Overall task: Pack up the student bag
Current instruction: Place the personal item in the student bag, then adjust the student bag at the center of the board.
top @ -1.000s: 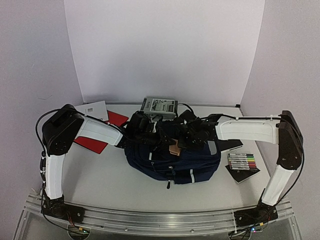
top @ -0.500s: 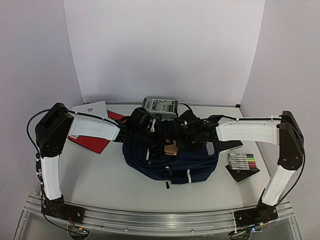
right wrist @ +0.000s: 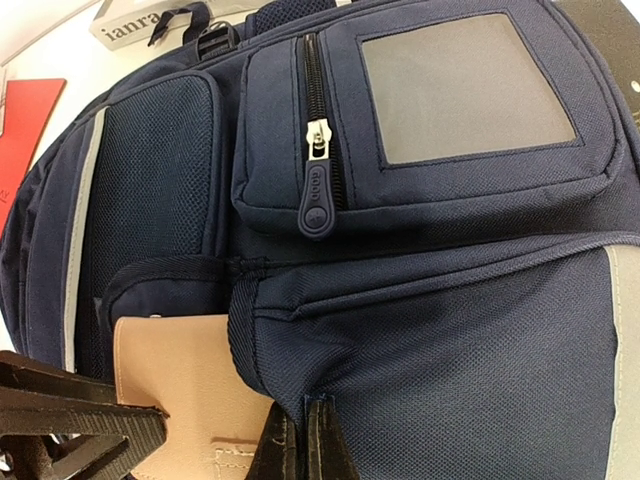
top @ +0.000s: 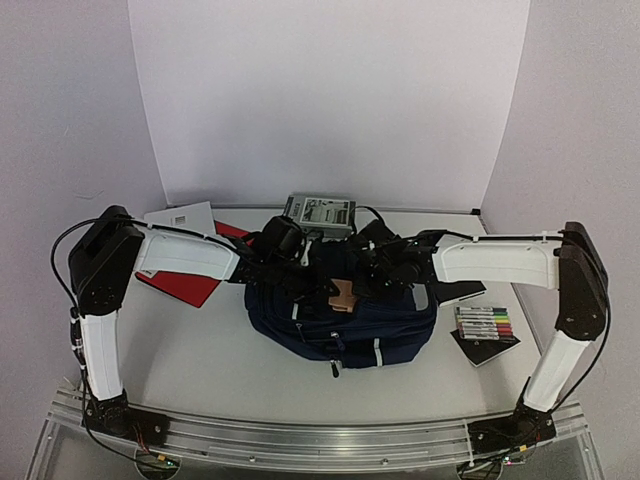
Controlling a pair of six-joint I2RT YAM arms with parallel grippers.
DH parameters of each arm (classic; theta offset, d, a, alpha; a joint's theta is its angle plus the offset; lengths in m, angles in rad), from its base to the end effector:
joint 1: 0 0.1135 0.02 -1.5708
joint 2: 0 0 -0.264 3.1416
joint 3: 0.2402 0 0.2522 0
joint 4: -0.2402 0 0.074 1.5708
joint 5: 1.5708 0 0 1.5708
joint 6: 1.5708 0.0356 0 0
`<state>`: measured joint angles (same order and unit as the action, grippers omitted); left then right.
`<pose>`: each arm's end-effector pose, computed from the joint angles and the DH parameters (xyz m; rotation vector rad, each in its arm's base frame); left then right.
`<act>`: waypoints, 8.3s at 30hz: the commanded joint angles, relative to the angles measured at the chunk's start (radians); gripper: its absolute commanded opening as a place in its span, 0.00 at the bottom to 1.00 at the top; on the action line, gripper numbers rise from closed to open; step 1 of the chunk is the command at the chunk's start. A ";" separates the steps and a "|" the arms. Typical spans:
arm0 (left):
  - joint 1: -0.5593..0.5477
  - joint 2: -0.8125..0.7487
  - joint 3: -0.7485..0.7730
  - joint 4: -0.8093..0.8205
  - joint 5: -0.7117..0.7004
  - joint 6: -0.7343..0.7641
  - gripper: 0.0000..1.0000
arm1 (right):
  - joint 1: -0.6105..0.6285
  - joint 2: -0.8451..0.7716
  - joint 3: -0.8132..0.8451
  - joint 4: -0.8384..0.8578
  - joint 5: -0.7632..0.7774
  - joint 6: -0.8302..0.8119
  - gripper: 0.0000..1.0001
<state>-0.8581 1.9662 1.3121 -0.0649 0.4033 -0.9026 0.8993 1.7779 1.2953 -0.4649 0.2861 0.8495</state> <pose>0.2725 -0.3367 0.1854 0.1840 2.6161 -1.2534 0.2457 0.2930 0.2235 0.0538 2.5044 0.3872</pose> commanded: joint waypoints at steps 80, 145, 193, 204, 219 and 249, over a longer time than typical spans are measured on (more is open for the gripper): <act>-0.046 -0.049 0.097 -0.190 -0.128 0.117 0.37 | -0.319 -0.330 -0.335 0.084 -0.218 -0.133 0.26; 0.061 -0.033 -0.074 0.115 0.134 0.019 0.55 | -0.183 -0.200 -0.130 0.029 -0.137 -0.141 0.22; 0.068 -0.316 -0.271 0.093 0.036 0.147 0.81 | -0.087 -0.189 -0.066 0.122 -0.316 -0.140 0.18; 0.160 -0.434 -0.354 -0.027 -0.092 0.122 0.83 | -0.073 -0.018 -0.029 0.132 -0.318 -0.124 0.14; 0.227 -0.509 -0.389 -0.087 -0.114 0.112 0.86 | -0.111 0.110 -0.145 0.128 -0.232 -0.082 0.12; 0.354 -0.200 -0.159 -0.180 -0.113 0.271 0.90 | -0.251 -0.209 -0.161 0.018 -0.203 -0.142 0.50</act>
<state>-0.5033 1.7017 1.0496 -0.1844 0.3352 -0.7187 0.7122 1.6419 1.1423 -0.3676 0.0198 0.7192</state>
